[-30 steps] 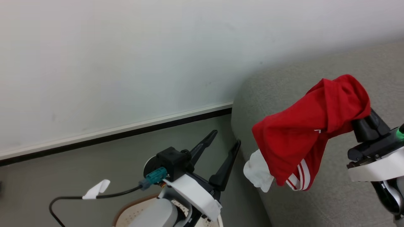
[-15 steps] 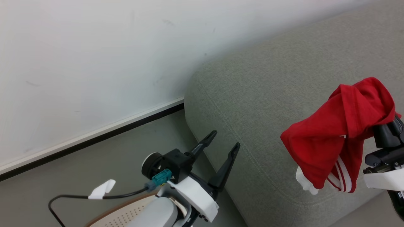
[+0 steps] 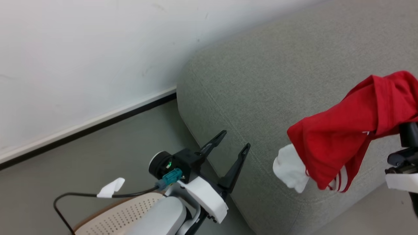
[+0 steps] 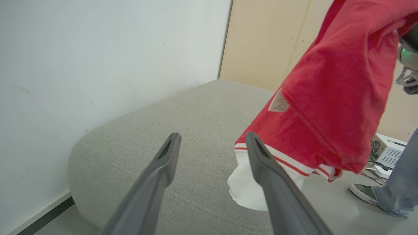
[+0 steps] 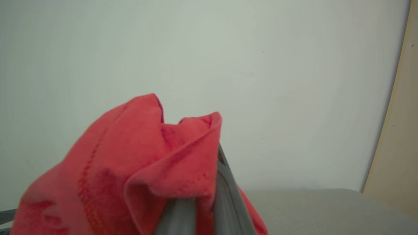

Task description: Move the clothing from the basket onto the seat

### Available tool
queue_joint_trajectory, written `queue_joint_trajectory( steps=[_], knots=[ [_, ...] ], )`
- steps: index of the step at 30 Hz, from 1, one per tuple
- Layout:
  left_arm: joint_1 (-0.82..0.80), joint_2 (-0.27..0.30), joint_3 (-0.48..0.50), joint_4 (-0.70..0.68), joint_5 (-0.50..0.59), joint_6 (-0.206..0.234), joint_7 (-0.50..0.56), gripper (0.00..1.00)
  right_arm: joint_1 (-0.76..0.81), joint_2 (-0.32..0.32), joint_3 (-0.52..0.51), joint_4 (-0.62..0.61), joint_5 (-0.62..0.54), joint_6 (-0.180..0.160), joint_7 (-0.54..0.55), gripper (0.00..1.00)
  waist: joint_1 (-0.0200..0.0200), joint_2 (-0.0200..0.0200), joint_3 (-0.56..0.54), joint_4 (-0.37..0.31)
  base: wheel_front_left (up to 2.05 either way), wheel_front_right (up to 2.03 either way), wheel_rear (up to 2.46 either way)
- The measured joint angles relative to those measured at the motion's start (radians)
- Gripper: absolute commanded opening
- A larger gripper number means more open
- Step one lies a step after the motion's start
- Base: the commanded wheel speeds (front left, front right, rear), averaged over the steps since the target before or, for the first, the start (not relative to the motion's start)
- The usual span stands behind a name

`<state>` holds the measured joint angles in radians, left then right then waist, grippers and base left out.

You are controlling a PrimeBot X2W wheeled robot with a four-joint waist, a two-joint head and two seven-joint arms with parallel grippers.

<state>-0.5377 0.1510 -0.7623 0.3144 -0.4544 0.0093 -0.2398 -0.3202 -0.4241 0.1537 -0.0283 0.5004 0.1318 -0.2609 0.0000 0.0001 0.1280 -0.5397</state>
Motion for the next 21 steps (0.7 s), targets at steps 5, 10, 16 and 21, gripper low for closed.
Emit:
queue_joint_trajectory(
  steps=[5, 10, 16, 21],
  knots=[
    [-0.04, 0.002, -0.017, -0.007, 0.02, -0.004, 0.014, 1.0, -0.077, -0.01, -0.001, 0.025, 0.041, 0.0, 0.0, 0.0, 0.0, 0.0, 0.052, 0.014, 0.0, 0.0, 0.0],
    [-0.094, 0.005, -0.042, -0.007, 0.057, -0.018, 0.028, 1.0, -0.199, -0.024, -0.024, 0.099, 0.098, 0.0, 0.0, 0.0, 0.0001, 0.0, 0.13, 0.037, 0.0, 0.0, 0.0],
    [-0.174, -0.005, -0.07, 0.003, 0.094, -0.028, 0.042, 1.0, -0.33, -0.097, -0.038, 0.19, 0.154, 0.0, 0.0, 0.0, 0.0002, -0.0001, 0.244, 0.079, 0.0, 0.0, 0.0],
    [-0.235, -0.019, -0.086, 0.033, 0.122, -0.036, 0.038, 1.0, -0.432, -0.156, -0.093, 0.243, 0.208, 0.0, 0.0, 0.0, 0.0003, -0.0001, 0.344, 0.118, 0.0, 0.0, 0.0]
  ],
)
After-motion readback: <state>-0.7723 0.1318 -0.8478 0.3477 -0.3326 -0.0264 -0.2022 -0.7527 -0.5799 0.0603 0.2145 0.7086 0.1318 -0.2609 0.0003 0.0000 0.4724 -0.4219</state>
